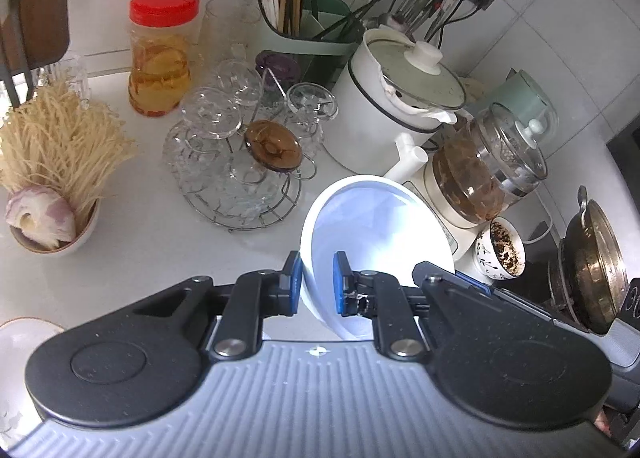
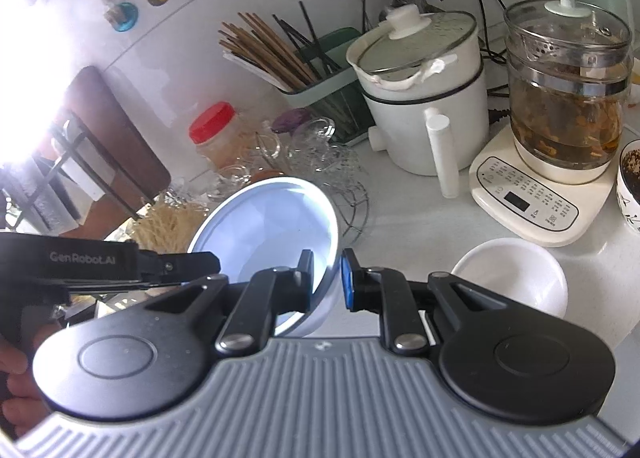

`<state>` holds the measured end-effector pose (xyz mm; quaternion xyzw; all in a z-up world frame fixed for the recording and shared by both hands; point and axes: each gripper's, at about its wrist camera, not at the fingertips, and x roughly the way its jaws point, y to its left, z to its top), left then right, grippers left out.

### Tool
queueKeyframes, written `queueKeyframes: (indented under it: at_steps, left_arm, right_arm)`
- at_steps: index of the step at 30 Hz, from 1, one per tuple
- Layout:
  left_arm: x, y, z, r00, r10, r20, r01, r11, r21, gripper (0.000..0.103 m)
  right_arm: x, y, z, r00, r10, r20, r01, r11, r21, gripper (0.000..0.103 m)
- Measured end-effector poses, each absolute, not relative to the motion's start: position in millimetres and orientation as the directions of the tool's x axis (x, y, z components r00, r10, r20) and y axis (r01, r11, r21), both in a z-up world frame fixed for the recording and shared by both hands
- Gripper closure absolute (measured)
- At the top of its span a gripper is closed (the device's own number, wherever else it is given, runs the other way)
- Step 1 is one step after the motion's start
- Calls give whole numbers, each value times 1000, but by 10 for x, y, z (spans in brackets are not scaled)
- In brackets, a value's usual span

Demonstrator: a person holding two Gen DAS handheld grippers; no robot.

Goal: Organize plates and bowls
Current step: 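Lift the second plastic bowl and carry it over the first plastic bowl, then lower it into the first plastic bowl and open both grippers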

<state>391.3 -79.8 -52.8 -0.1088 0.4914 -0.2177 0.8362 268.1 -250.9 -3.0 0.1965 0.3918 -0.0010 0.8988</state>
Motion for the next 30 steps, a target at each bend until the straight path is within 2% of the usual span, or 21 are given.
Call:
queueKeyframes:
  at_steps: [15,30]
  left_arm:
    - [3576,-347,-616,456,-466,-758,208,884,-418,86]
    - [3502,-65,-1129,398,-394,-829,141,919,-369,85]
  right_arm:
    - [2547,-2126,-83,657,180,-732,111,937,330,86]
    - [2627,-1808,-542,521,210,-827,96,949,302,84]
